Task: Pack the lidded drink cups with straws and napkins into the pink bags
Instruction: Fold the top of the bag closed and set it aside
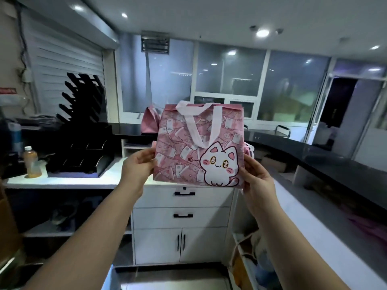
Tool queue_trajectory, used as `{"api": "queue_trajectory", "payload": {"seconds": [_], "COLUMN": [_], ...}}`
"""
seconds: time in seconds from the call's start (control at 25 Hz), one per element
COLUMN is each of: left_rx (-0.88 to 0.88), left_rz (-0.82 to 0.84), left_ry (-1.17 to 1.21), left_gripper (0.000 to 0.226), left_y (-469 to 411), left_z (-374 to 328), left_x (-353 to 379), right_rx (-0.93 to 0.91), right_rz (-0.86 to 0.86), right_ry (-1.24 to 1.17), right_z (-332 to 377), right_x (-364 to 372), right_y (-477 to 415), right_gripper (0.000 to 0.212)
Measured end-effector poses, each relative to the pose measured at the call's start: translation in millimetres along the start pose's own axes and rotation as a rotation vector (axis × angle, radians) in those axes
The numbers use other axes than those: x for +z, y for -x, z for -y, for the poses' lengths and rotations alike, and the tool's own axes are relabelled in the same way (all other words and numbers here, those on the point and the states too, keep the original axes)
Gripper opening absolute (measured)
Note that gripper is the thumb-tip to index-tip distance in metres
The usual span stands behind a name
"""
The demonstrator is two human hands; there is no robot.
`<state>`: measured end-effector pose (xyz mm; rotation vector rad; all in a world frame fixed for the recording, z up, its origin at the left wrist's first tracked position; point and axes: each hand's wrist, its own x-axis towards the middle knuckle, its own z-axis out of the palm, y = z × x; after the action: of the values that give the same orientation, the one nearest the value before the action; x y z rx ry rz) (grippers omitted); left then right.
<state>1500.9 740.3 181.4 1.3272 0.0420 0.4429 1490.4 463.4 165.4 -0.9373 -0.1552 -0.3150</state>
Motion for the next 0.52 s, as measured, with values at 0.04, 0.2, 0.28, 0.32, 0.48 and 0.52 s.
{"api": "queue_trajectory", "payload": {"seconds": [0.04,0.2,0.28,0.32,0.48,0.52], "left_rx": [-0.004,-0.010,-0.026,-0.032,-0.068,-0.075], "left_rz": [0.000,0.006,0.022,0.022,0.055,0.078], "left_ry": [0.017,0.056,0.082,0.087,0.039,0.027], "left_gripper": [0.027,0.023,0.018,0.015,0.012,0.012], "left_y": [-22.3,-106.0,-147.9,-168.2,-245.8,-267.1], "left_z": [1.2,15.0,31.0,40.4,65.8,69.2], "left_x": [15.2,73.4,101.0,114.0,164.7,179.1], "right_rx": [-0.022,-0.058,-0.058,-0.059,-0.063,-0.073], "right_rz": [0.001,0.008,0.005,0.011,0.045,0.051], "right_ry": [-0.007,-0.021,-0.023,-0.016,0.025,0.037], "right_z": [1.2,-3.8,-9.4,-12.4,-19.2,-20.3], "right_x": [2.2,-5.0,-17.2,-23.4,-44.2,-48.0], "right_y": [-24.6,-130.2,-180.2,-203.1,-293.7,-321.0], "right_gripper": [0.034,0.033,0.033,0.032,0.030,0.030]}}
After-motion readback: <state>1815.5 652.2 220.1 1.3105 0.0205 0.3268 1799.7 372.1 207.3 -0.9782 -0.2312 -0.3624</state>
